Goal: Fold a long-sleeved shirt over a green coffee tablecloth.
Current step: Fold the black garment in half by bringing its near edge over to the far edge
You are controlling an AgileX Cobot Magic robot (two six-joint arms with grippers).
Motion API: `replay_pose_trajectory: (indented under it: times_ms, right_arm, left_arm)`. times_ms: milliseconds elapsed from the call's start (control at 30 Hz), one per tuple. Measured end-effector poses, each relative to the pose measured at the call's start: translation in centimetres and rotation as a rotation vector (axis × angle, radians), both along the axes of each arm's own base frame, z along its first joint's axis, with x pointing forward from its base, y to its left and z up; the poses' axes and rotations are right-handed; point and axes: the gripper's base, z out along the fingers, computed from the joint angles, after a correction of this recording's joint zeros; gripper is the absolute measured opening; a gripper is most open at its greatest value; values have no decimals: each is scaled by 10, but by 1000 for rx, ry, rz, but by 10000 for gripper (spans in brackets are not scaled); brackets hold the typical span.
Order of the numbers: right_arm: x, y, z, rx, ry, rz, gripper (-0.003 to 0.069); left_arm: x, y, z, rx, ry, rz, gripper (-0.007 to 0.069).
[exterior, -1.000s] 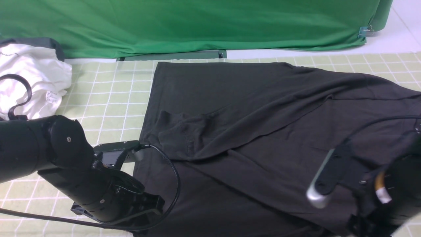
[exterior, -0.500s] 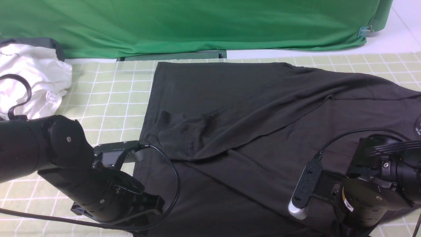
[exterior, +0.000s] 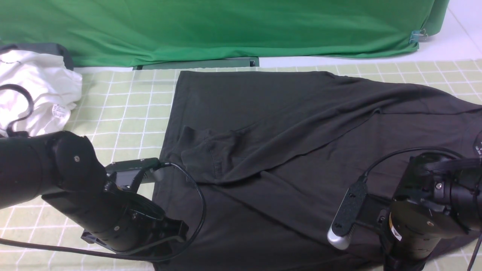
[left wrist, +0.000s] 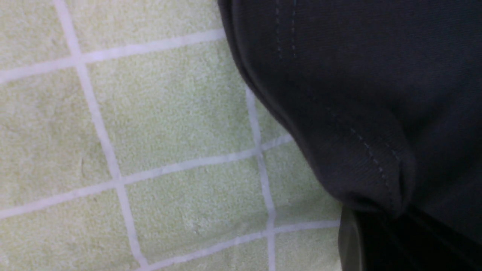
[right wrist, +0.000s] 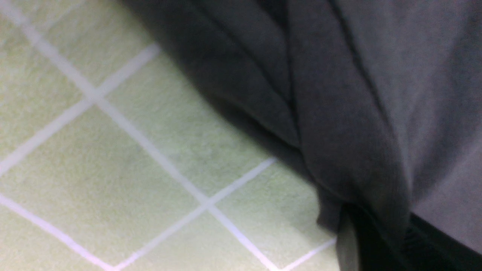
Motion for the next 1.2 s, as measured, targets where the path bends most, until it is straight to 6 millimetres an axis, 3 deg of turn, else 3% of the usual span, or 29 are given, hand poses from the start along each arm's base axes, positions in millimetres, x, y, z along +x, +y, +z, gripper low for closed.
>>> replay_pose_trajectory:
  times_ms: [200, 400, 433, 600, 867, 967, 1167, 1200]
  right_arm:
    - [-15, -3, 10, 72, 42, -85, 43]
    - [-45, -12, 8, 101, 119, -147, 43]
    - [-57, -14, 9, 110, 135, -166, 43]
    - [-81, -15, 23, 125, 122, -190, 43]
    - [-82, -12, 31, 216, 61, -191, 50]
    - [-81, -10, 26, 198, 75, -191, 118]
    - [-80, -9, 20, 150, 107, -116, 332]
    - [-80, -9, 21, 147, 109, -114, 337]
  left_arm:
    - [-14, 2, 19, -26, -8, -23, 29]
    - [-41, 6, 5, -34, 101, -27, 29]
    - [-51, 8, 0, -37, 145, -27, 29]
    - [-63, 8, 4, -67, 169, -25, 29]
    - [-63, 8, 7, -78, 135, -13, 29]
    - [-60, 8, 6, -77, 106, -4, 29]
    - [-60, 8, 6, -75, 99, -3, 29]
    - [-60, 8, 6, -75, 99, -3, 29]
